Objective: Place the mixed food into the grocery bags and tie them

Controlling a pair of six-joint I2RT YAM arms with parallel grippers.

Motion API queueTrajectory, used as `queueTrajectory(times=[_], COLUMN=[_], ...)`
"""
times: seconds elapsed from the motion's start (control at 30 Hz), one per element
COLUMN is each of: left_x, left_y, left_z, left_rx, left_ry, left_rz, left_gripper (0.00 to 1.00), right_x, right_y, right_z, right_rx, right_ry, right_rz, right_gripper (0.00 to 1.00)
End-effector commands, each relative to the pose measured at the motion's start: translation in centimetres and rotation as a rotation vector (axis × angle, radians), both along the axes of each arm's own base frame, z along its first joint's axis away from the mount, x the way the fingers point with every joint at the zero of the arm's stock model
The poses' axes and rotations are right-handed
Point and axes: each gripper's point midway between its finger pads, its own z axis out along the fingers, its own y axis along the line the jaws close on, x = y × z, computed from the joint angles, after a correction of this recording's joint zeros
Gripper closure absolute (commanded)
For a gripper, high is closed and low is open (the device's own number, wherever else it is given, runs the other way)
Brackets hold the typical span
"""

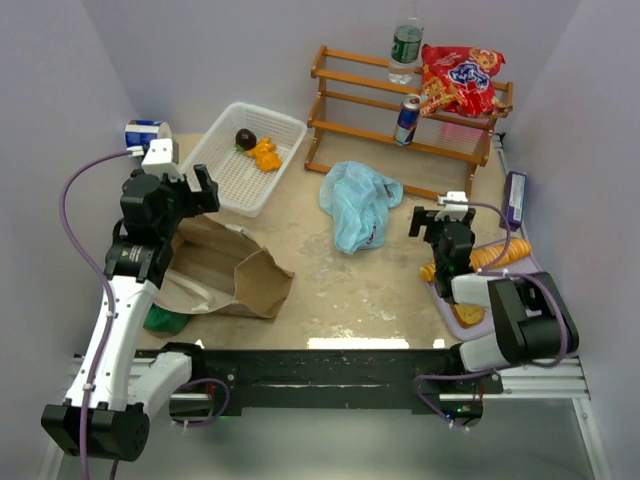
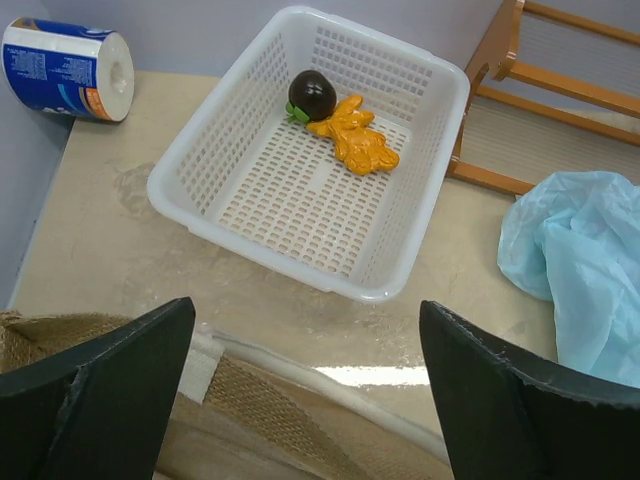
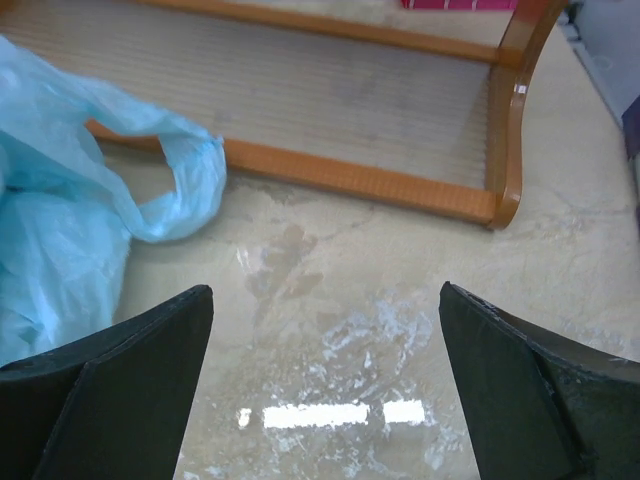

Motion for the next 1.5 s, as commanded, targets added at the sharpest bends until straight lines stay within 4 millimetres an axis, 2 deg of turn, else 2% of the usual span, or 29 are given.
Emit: queueTrajectory(times=[0.0, 0.07, 0.1, 0.13, 0.2, 0.23, 0.3, 0.33, 0.37, 0.4, 0.43, 0.5, 0.53, 0.6, 0.63, 0.67, 0.7, 0.73, 0.77, 0.83, 0.97, 1.1, 1.2, 1.27, 1.3, 1.33, 1.4, 1.43, 1.47], left_x=[-1.1, -1.4, -1.8, -2.0, -2.5, -2.8, -3.5, -4.2, -4.7, -5.1, -5.9, -7.0, -8.0, -9.2, -10.4, -11.1, -11.8, -13.0, -13.7, -14.8, -15.8, -16.6, -16.8, -16.7, -16.6, -16.5, -15.6, -15.3, -14.9], left_y=[0.4, 1.1, 1.2, 1.2, 0.6, -0.2, -1.3, -2.7, -3.2, -3.6, -4.2, -4.9, -5.8, -6.7, -7.8, -8.4, -8.9, -10.2, -10.6, -11.5, -11.8, -12.7, -13.4, -13.9, -14.3, -14.6, -15.2, -15.5, -15.9], left_z=[0.1, 0.1, 0.2, 0.5, 0.9, 0.9, 1.3, 1.0, 1.0, 1.3, 0.6, 0.1, -0.9, -2.1, -2.8, -3.1, -4.1, -4.1, -4.2, -4.4, -4.4, -6.1, -7.1, -7.4, -7.4, -7.2, -6.8, -6.5, -6.3], left_rx=[-0.011, 0.010, 0.021, 0.019, 0.007, -0.004, -0.006, -0.019, -0.024, -0.039, -0.056, -0.075, -0.095, -0.116, -0.143, -0.157, -0.168, -0.202, -0.214, -0.249, -0.261, -0.295, -0.304, -0.316, -0.314, -0.315, -0.320, -0.323, -0.333], left_ry=[-0.013, -0.022, -0.032, -0.043, -0.058, -0.048, -0.046, -0.024, -0.018, -0.011, 0.028, 0.063, 0.113, 0.155, 0.188, 0.199, 0.223, 0.232, 0.231, 0.240, 0.238, 0.295, 0.324, 0.351, 0.348, 0.342, 0.310, 0.294, 0.293], left_rz=[0.022, 0.057, 0.056, 0.050, 0.016, -0.028, -0.095, -0.180, -0.211, -0.232, -0.268, -0.310, -0.359, -0.421, -0.493, -0.532, -0.575, -0.666, -0.703, -0.764, -0.784, -0.835, -0.869, -0.899, -0.922, -0.942, -0.964, -0.975, -0.988], left_gripper=[0.00, 0.00, 0.00, 0.00, 0.00, 0.00, 0.00, 0.00, 0.00, 0.00, 0.00, 0.00, 0.00, 0.00, 0.00, 0.00, 0.00, 0.00, 0.00, 0.00, 0.00, 0.02, 0.14, 0.25, 0.31, 0.42, 0.52, 0.61, 0.66], right_x=[0.1, -0.4, -1.5, -1.5, -2.7, -3.1, -4.3, -5.4, -6.5, -7.1, -8.0, -8.3, -8.3, -8.1, -7.9, -7.6, -7.3, -7.2, -7.0, -7.0, -7.3, -7.6, -7.6, -7.6, -7.6, -7.4, -7.4, -7.3, -7.2], right_y=[-0.4, -0.9, -1.0, -0.9, -0.9, -1.1, -2.3, -3.2, -5.1, -5.6, -6.2, -5.6, -5.2, -4.4, -4.1, -3.9, -3.3, -3.1, -2.7, -2.1, -1.4, -0.9, -0.4, 0.4, 0.6, 0.9, 1.3, 1.5, 1.7], right_z=[7.6, 9.7, 10.3, 12.4, 14.4, 16.3, 17.2, 18.7, 18.1, 18.0, 19.0, 19.8, 20.9, 20.0, 21.5, 19.9, 21.0, 20.8, 19.8, 19.9, 19.2, 19.1, 19.2, 18.8, 18.9, 18.5, 18.2, 18.0, 17.7], right_rx=[0.054, 0.102, 0.118, 0.140, 0.193, 0.222, 0.316, 0.366, 0.400, 0.505, 0.523, 0.487, 0.489, 0.469, 0.472, 0.444, 0.447, 0.439, 0.422, 0.411, 0.384, 0.372, 0.364, 0.356, 0.346, 0.339, 0.332, 0.330, 0.328], right_ry=[-0.149, -0.152, -0.112, -0.132, -0.137, -0.175, -0.186, -0.236, -0.240, -0.276, -0.320, -0.314, -0.314, -0.218, -0.216, -0.124, -0.111, -0.081, -0.023, 0.007, 0.062, 0.087, 0.100, 0.134, 0.143, 0.159, 0.180, 0.186, 0.199], right_rz=[-0.038, -0.082, -0.087, -0.088, -0.093, -0.105, -0.199, -0.245, -0.370, -0.426, -0.445, -0.390, -0.364, -0.337, -0.323, -0.331, -0.305, -0.296, -0.287, -0.246, -0.205, -0.170, -0.140, -0.094, -0.075, -0.064, -0.039, -0.030, -0.021], right_gripper=[0.01, 0.01, 0.01, 0.01, 0.01, 0.01, 0.01, 0.01, 0.01, 0.01, 0.01, 0.01, 0.01, 0.01, 0.01, 0.01, 0.01, 0.01, 0.01, 0.01, 0.01, 0.01, 0.01, 0.01, 0.01, 0.01, 0.01, 0.01, 0.01])
